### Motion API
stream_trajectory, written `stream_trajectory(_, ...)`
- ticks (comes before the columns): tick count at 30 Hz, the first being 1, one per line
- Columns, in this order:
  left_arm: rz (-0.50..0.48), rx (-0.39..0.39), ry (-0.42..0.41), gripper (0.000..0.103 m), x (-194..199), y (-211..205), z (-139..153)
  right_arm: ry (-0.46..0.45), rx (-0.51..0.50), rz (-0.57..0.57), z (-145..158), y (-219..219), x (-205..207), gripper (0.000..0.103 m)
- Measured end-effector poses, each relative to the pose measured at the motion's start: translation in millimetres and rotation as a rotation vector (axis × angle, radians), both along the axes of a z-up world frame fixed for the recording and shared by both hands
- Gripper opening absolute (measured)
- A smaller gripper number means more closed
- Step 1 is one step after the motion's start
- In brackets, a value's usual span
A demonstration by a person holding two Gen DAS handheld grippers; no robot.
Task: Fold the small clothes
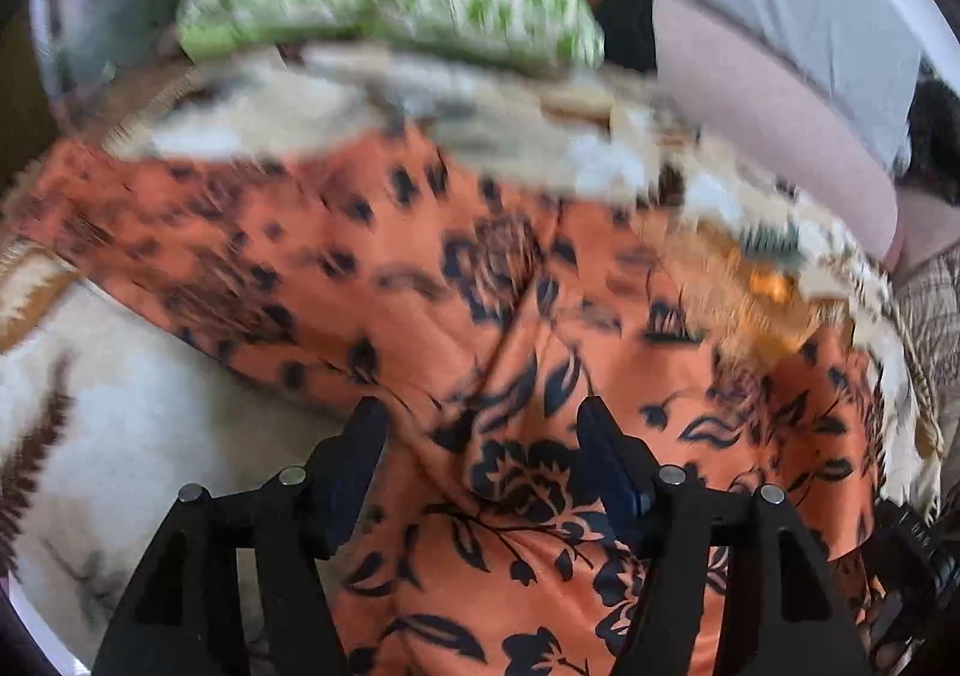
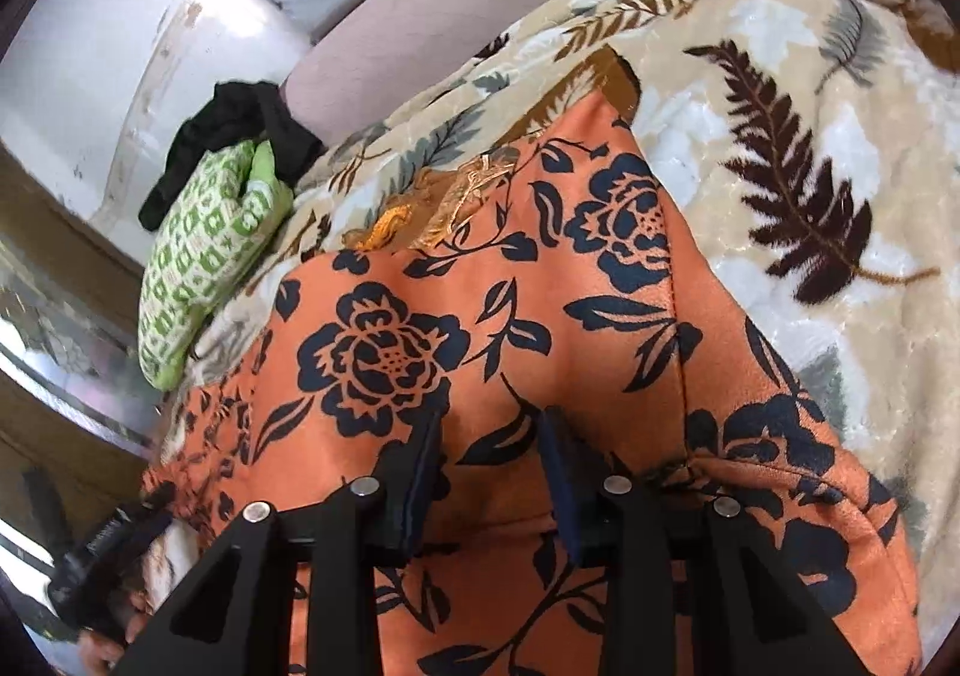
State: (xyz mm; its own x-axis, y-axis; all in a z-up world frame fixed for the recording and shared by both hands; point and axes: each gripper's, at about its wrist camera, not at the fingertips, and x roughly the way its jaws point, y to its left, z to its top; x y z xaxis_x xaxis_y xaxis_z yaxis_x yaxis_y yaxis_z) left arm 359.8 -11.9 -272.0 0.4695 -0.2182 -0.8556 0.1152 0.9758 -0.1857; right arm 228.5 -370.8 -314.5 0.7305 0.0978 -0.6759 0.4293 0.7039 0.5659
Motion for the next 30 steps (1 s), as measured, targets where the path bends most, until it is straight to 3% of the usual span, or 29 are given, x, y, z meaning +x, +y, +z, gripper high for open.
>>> stream_trajectory(2, 0.036, -0.006, 0.046, 0.065, 5, 3, -14, -0.004, 0.020, -0.004, -1, -2, 0, 0.038)
stream_trajectory(3, 0.041, -0.020, 0.026, 0.047, 4, 5, -12, -0.005, 0.020, -0.002, -1, -3, 0, 0.038)
stream_trajectory(5, 0.015, -0.029, 0.008, 0.031, 1, 3, -9, -0.007, 0.014, 0.003, -1, -2, -1, 0.038)
stream_trajectory(9, -0.017, -0.007, -0.032, 0.022, -6, -2, -6, -0.010, 0.018, 0.000, -1, -3, -1, 0.038)
stream_trajectory(14, -0.033, -0.003, -0.054, 0.022, -9, -2, 1, 0.007, 0.015, 0.006, -2, -2, -1, 0.038)
stream_trajectory(16, -0.040, 0.005, -0.055, 0.024, -10, -2, 1, 0.005, 0.019, 0.005, -2, -2, -1, 0.038)
stream_trajectory(18, -0.041, -0.007, -0.034, 0.032, -8, 0, -1, 0.001, 0.017, 0.005, -2, -2, -2, 0.038)
stream_trajectory(22, -0.007, 0.005, -0.029, 0.034, -10, 6, 2, -0.009, -0.006, 0.011, -4, 1, -2, 0.038)
stream_trajectory(26, 0.031, 0.009, -0.135, 0.038, -21, 14, 26, -0.013, -0.028, 0.013, -4, 4, -2, 0.039)
stream_trajectory(28, -0.001, 0.003, -0.198, 0.047, -24, 10, 37, -0.018, -0.033, 0.013, -4, 4, -2, 0.039)
stream_trajectory(30, -0.068, -0.008, -0.192, 0.048, -20, 0, 33, -0.024, -0.034, 0.013, -5, 3, -1, 0.039)
